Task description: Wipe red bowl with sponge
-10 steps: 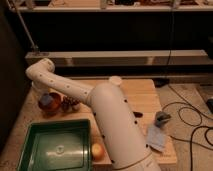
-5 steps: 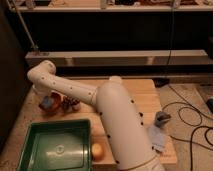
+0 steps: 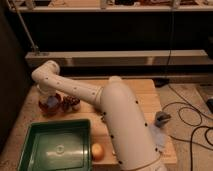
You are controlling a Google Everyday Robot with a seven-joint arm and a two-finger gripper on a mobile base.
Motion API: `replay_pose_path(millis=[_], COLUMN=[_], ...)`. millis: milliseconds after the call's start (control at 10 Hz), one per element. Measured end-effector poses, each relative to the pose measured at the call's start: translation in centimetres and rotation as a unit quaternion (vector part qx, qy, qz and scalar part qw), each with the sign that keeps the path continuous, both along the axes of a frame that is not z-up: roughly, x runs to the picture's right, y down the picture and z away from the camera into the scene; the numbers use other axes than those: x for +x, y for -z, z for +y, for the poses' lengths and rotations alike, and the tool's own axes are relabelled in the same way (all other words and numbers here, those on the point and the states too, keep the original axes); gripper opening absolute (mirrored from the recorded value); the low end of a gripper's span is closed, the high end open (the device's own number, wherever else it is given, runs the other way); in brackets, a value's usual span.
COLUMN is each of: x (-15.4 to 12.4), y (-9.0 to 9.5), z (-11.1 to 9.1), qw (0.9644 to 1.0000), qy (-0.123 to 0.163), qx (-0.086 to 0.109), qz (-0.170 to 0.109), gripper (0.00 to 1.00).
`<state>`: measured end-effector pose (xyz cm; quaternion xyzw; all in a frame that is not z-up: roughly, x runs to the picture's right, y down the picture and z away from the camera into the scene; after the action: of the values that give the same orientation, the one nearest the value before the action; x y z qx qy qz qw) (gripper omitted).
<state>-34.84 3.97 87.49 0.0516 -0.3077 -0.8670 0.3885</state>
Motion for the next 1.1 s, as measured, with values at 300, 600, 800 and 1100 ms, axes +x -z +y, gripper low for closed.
replay_pose_path(millis=[300,600,800,1100], x=[-0.5,-3.0,-4.3,-4.4], y=[-0.8,-0.6,-0.1,0.8], z=[-0.6,-1.0,-0.7,0.2], qw=[1.0000,0.9999,0.9998,0.9995], qy=[-0.007,-0.005,-0.002,0.005], qx=[0.001,0.008,0.008,0.005], qz=[0.005,-0.007,-0.019,-0.030], gripper=[0.00,0.00,0.00,0.00])
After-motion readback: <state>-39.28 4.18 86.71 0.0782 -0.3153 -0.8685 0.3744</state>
